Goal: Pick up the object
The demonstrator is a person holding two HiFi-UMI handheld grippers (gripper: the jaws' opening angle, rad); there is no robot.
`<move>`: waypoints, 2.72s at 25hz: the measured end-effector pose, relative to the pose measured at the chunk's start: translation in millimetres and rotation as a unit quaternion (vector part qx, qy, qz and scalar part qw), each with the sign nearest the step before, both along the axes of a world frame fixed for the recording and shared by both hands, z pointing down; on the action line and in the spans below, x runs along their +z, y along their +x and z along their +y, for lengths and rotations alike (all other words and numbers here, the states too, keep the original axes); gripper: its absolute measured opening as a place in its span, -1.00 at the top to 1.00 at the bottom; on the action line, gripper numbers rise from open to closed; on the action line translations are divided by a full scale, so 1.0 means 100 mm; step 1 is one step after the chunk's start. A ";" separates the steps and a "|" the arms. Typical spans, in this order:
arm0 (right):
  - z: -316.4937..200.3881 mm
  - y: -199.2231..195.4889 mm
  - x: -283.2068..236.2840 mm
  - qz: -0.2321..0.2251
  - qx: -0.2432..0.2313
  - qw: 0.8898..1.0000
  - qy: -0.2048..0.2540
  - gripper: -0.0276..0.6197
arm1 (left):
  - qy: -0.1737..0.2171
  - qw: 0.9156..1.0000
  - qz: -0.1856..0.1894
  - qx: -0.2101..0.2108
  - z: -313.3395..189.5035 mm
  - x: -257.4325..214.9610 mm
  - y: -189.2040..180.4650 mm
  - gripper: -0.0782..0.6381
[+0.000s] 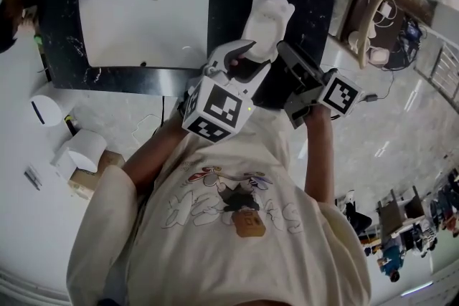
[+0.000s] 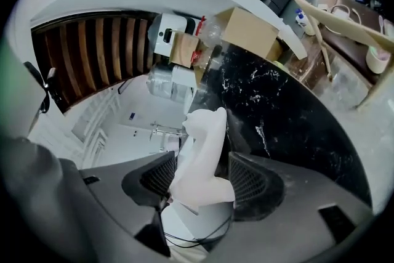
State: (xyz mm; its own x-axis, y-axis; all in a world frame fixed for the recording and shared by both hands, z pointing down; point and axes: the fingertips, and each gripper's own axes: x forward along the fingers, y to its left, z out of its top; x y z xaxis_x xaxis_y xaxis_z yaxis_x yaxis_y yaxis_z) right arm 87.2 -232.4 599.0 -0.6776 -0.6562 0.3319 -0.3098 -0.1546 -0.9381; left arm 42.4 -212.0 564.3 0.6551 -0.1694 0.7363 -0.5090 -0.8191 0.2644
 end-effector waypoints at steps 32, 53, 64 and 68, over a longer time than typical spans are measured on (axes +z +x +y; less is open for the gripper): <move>-0.30 -0.32 0.26 -0.017 -0.099 0.993 -0.057 0.26 | -0.065 0.997 0.046 -0.025 -0.14 0.10 0.05 0.40; -0.16 -0.26 0.04 0.049 -0.071 0.996 0.019 0.46 | -0.075 0.994 0.041 -0.061 -0.06 0.03 -0.09 0.65; -0.05 -0.18 -0.04 0.069 -0.034 0.997 0.027 0.47 | -0.113 0.989 0.059 -0.081 0.05 -0.05 -0.22 0.74; -0.04 -0.17 -0.12 0.083 -0.017 0.995 0.044 0.47 | -0.117 0.985 0.071 -0.104 0.04 -0.10 -0.32 0.74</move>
State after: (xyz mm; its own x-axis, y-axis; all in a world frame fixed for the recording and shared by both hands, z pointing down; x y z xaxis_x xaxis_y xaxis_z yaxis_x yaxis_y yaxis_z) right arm 70.7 -236.6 587.0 -0.6403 -0.6653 0.3839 -0.4657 -0.0613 -0.8828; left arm 10.1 -207.8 553.9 0.7233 -0.1465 0.6748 -0.6033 -0.6096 0.5143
